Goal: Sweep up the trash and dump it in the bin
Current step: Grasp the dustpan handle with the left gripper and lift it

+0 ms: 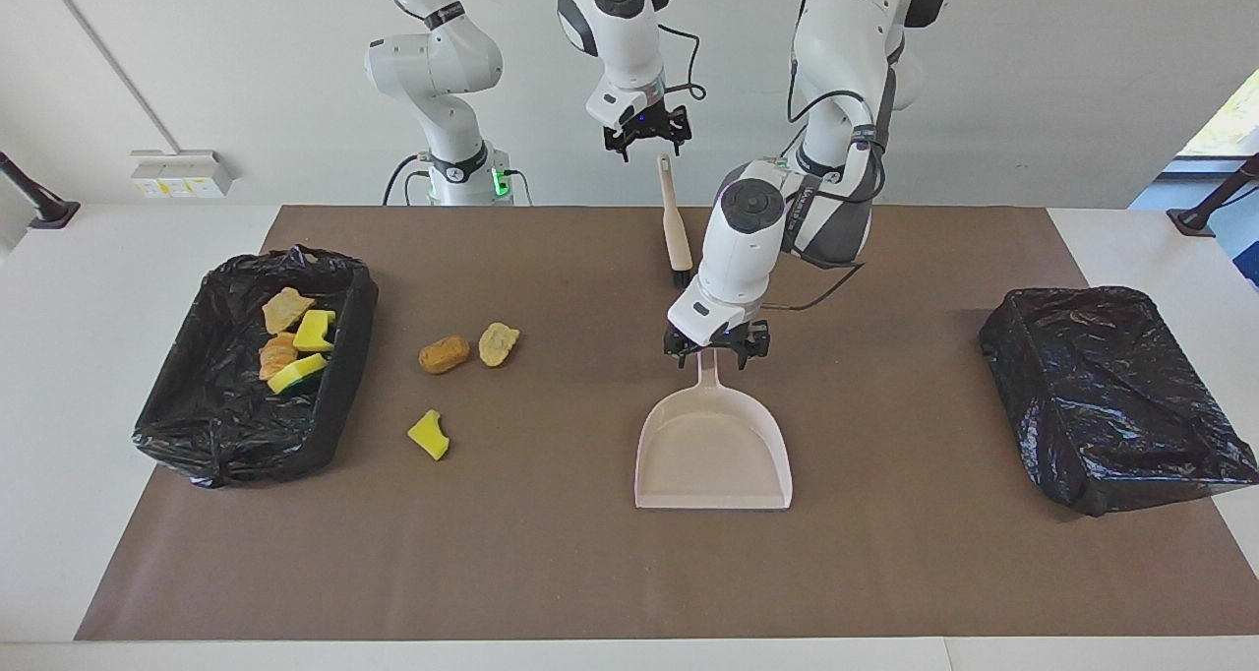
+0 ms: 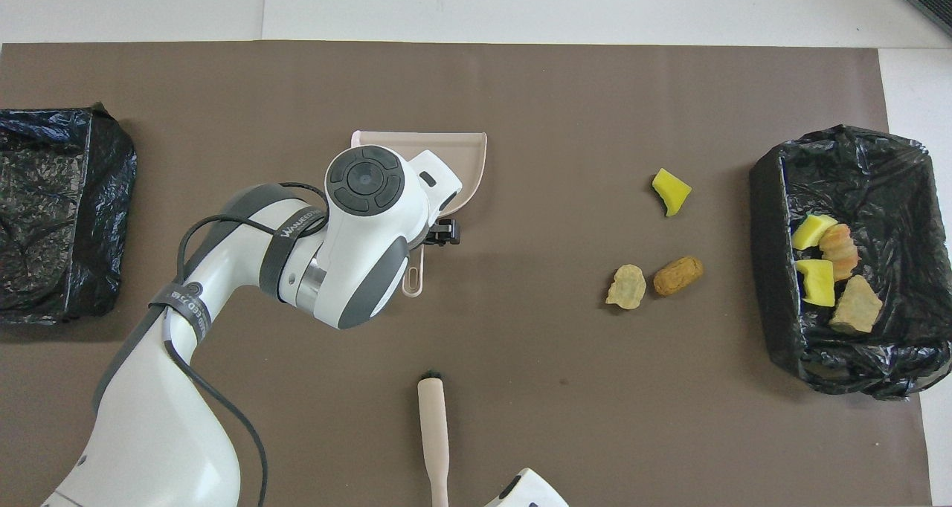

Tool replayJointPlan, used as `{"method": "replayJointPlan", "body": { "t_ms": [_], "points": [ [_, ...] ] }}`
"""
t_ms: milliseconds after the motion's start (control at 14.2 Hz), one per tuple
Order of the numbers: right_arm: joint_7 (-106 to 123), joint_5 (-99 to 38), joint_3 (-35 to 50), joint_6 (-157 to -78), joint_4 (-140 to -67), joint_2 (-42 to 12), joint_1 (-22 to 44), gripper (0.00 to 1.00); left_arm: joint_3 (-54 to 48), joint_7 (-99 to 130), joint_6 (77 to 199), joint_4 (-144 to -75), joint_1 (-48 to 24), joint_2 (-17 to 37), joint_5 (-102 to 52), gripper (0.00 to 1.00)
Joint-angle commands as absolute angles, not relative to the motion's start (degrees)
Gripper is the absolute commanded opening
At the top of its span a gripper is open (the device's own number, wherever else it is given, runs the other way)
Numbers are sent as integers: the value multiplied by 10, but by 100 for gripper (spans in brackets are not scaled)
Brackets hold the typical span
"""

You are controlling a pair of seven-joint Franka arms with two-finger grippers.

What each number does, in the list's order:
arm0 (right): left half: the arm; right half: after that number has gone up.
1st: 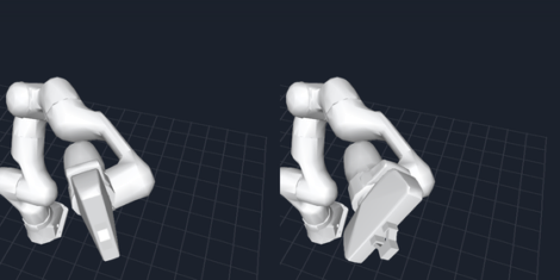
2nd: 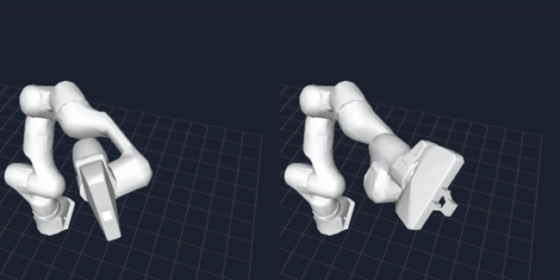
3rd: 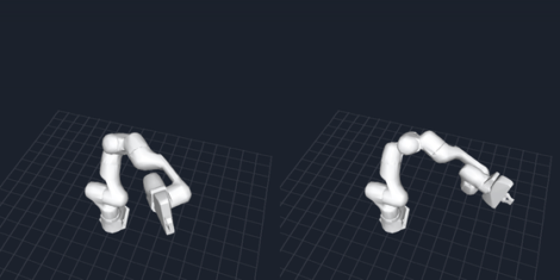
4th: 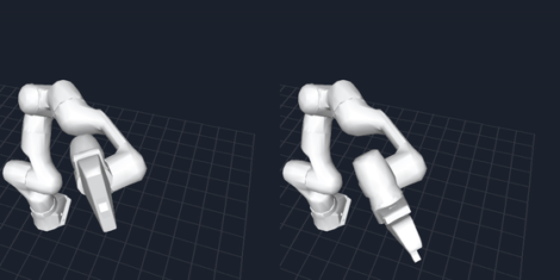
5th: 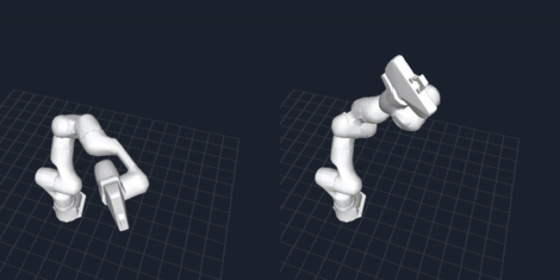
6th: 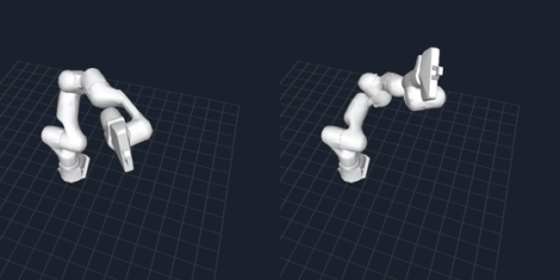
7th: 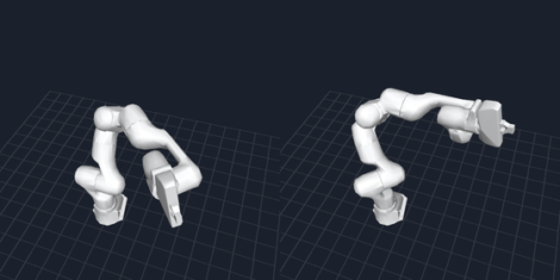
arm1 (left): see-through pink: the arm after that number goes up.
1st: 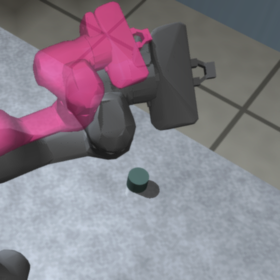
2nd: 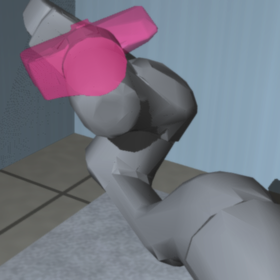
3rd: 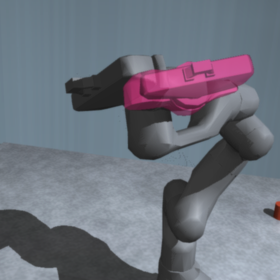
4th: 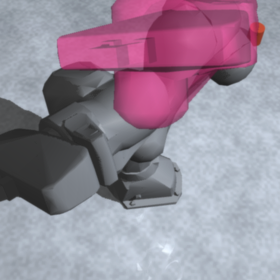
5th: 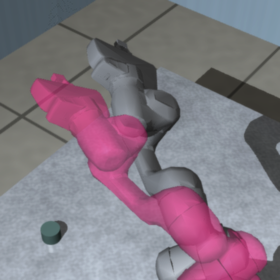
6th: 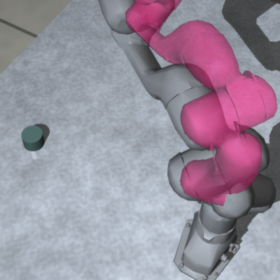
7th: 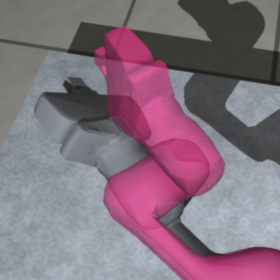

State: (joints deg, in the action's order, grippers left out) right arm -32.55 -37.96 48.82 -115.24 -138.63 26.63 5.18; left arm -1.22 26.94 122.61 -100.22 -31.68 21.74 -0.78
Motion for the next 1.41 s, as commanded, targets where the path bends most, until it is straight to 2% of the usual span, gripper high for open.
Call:
{"method": "replayJointPlan", "body": {
  "t_ms": [0, 141, 281, 422, 492, 562, 843, 914, 1125, 1265, 1335],
  "points": [
    [-326, -394, 517, -1212, -1403, 238, 47, 100, -3, 278, 1243, -1025, -326, 203, -1, 100],
    [-349, -394, 547, -1271, -1403, 198, 47, 100, -3, 278, 1244, -1030, -326, 203, -1, 90],
    [-358, -394, 572, -1302, -1404, 173, 47, 100, -3, 277, 1246, -1030, -326, 203, -1, 65],
    [-358, -394, 585, -1304, -1411, 172, 48, 100, -3, 270, 1245, -1034, -327, 202, 0, 42],
    [-359, -394, 598, -1308, -1418, 172, 47, 100, -3, 269, 1241, -1034, -328, 201, 1, 25],
    [-360, -394, 605, -1310, -1424, 172, 47, 100, -3, 269, 1236, -1034, -332, 200, 1, 13],
    [-374, -394, 624, -1325, -1430, 172, 48, 99, 5, 178, 1215, -1033, -323, 172, 3, 0],
    [-374, -393, 625, -1327, -1430, 172, 48, 94, 12, 104, 1186, -1031, -315, 157, 4, 0],
    [-374, -393, 625, -1329, -1431, 172, 48, 69, 14, -108, 1123, -1030, -287, 131, 23, 0],
    [-372, -392, 625, -1339, -1431, 171, 47, 66, 14, -182, 1106, -1038, -285, 120, 52, 0],
    [-370, -392, 625, -1342, -1433, 171, 47, 61, 13, -227, 1108, -1046, -286, 119, 63, 0]
  ]
}}
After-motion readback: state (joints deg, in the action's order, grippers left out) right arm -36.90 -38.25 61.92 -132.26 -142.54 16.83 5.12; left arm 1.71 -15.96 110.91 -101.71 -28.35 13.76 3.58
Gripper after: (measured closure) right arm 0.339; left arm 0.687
